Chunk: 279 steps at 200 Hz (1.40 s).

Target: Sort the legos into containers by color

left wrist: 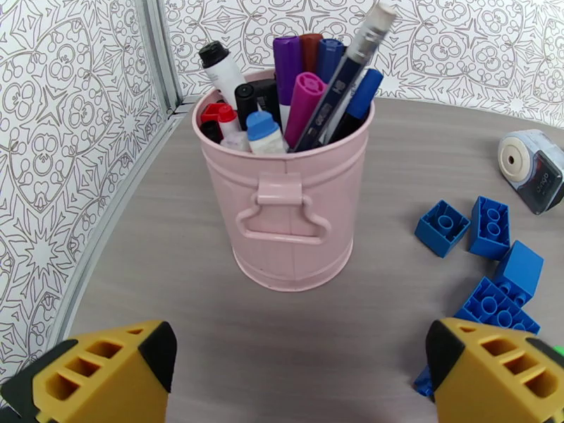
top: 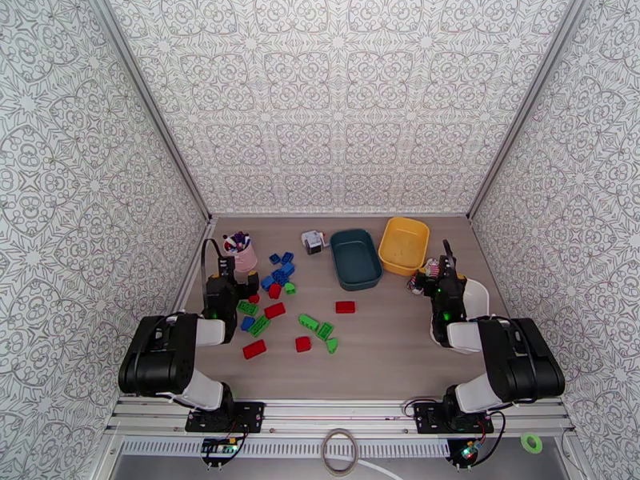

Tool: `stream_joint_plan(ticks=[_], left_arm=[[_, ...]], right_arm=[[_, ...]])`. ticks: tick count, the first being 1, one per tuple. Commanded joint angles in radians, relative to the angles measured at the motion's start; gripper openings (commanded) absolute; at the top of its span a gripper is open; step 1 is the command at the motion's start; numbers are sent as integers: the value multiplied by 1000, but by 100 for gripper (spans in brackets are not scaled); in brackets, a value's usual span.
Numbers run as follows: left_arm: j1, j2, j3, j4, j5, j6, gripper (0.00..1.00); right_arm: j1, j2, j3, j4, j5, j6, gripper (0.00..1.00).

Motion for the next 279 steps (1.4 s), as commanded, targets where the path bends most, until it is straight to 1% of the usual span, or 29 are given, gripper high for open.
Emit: stream_joint_plan(ticks=[1,279], left_arm=[[-9,-8,14,15,-5,4,99],[6,-9,15,11,22,-3,99]], right_arm=[[5,-3,4,16,-12,4,99],[5,-3,3,17,-12,5,99]])
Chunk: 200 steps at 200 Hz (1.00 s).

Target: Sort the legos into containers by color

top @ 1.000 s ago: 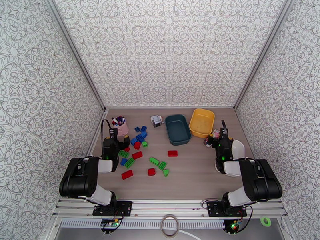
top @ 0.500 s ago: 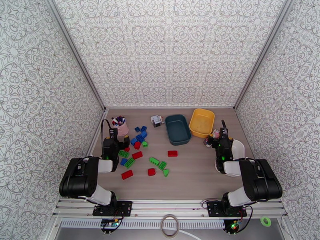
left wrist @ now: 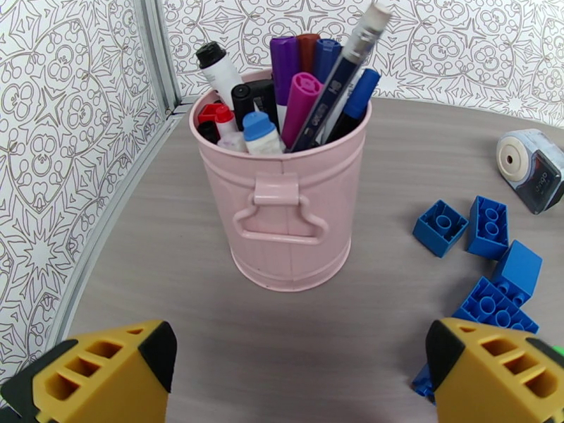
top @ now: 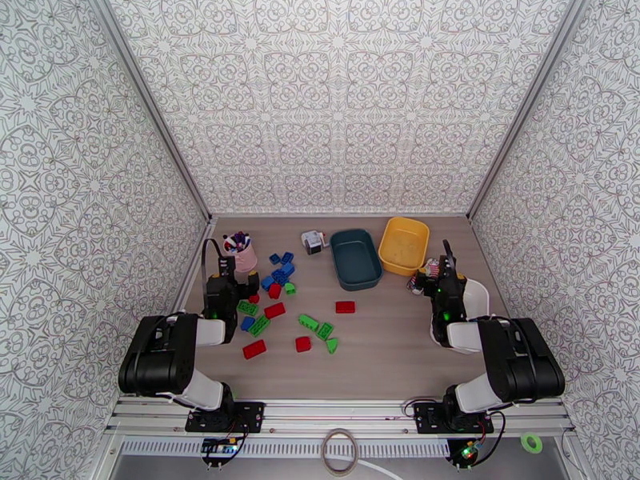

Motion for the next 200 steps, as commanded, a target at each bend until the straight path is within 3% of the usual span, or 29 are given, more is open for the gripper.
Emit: stream_joint_plan(ticks=[1,47,59,70,94,108,154,181,200], left_arm=[[8,-9,14,11,22,-4,99],[5,-39,8,0,-32,-24,99],[-4,-89,-14,2,-57,-17,99],[-21,-154,-39,-8,-72,0,99],[-66,-353,-82,-113,-123,3,99],[-104,-503,-86,-255,-192,-15,99],[-253,-1003,-24,-811,-381,-123,99],[-258,-1238,51,-1178,-547,-489,99],[-228,-1313,110,-1366,-520,-631,99]], right_arm=[[5,-4,2,16,-12,5,99],[5,-31,6,-18,18,22,99],[5,-54,-10,10,-44,-13,99],[6,-127,0,-86,-74,-30,99],[6,-294,37,-294,50,52,99],[9,-400,74,-452,102,127,99],[22,-609,257,-1025,101,321,99],[20,-630,405,-1353,5,477,99],[20,-619,494,-1501,-77,558,99]])
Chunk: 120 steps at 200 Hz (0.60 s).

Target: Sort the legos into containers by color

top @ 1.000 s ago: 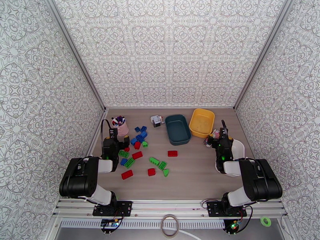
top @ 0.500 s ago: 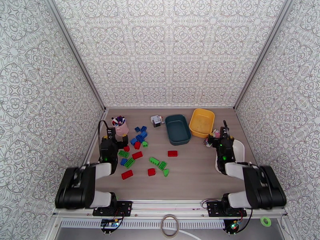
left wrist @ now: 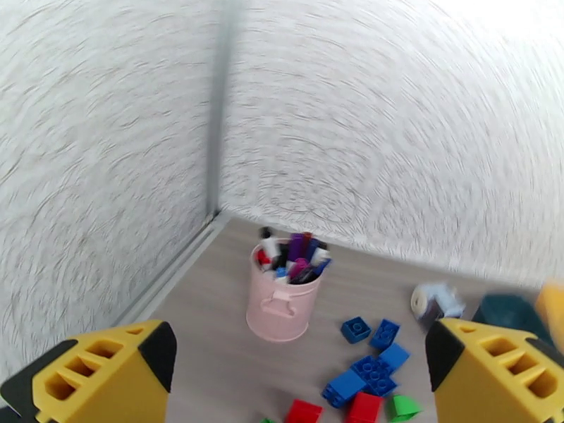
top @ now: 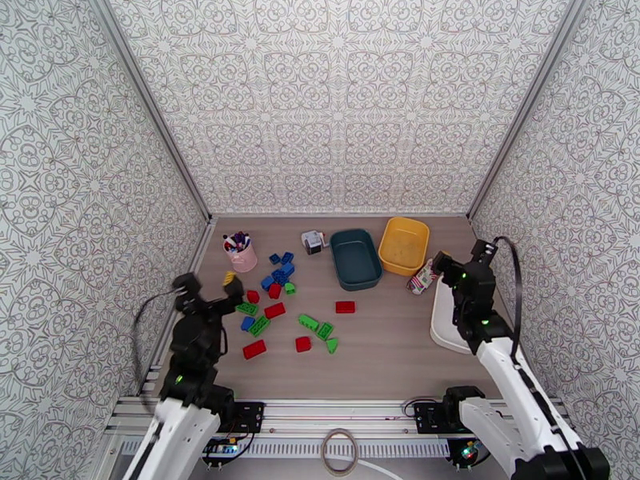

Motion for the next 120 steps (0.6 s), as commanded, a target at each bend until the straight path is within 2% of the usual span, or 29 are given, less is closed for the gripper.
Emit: stream_joint_plan(ticks=[1,17,31,49,58,70,101,120], left_arm=[[27,-76,79,-408,-76,-290,99],[44,-102,116,-450,22,-260,99],[48,-94,166,-517,35,-288,99],[51,-58,233,-611,24,-396,99],[54,-27,258,-630,64,-425,99],[57,26,283,-641,160,-452,99],[33,215,304,-610,412,-559,99],[-81,303,298,-569,422,-629,95]], right_arm=[[6,-1,112,-379,-106,181,99],[1,3,144,-440,-188,231,99],[1,29,184,-484,-290,246,99],[0,81,229,-530,-453,233,84],[4,108,248,-546,-522,230,77],[14,142,257,-559,-584,232,73],[115,224,305,-623,-617,196,71],[213,279,322,-639,-617,194,71]])
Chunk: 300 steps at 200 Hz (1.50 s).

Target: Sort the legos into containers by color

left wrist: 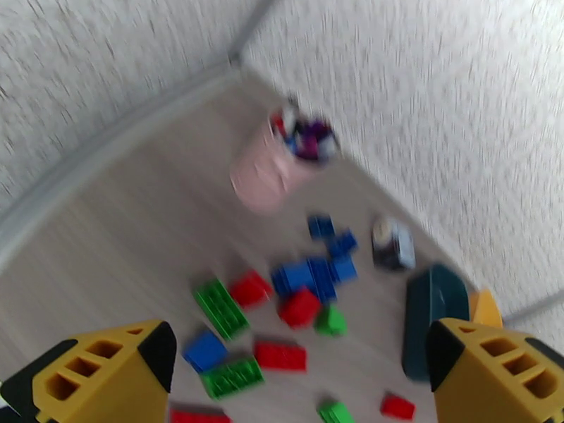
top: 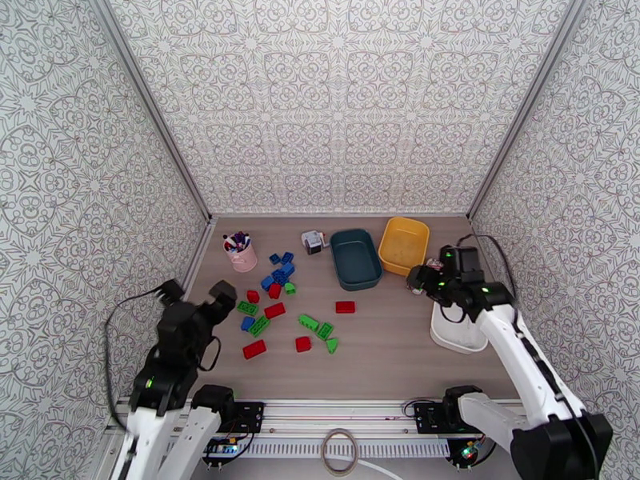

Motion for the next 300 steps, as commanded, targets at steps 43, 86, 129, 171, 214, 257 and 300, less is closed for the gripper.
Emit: stream_joint_plan(ticks=[43,86,129,171,214,257,300], left_arm=[[-466,247,1,46,-52,-286,88],[-579,388,-26,25,-73,-497,86],[-511,244,-54,-111,-93,-555,87],[-411,116,-113,-159,3,-551,91],[-413,112,-144,-152,56,-549,92],[-416,127,-161,-123,70,-556,92],[-406,151,-174,-74,88,-551,92]], right_arm=[[424,191,94,-90,63,16,71],[658,334,138,-81,143,49,70],[810,509,207,-68,158,62,70],[851,665,281,-88,182,71,64],[854,729,313,-89,194,69,59],[853,781,349,-109,221,61,55],[848,819,363,-121,222,53,51]])
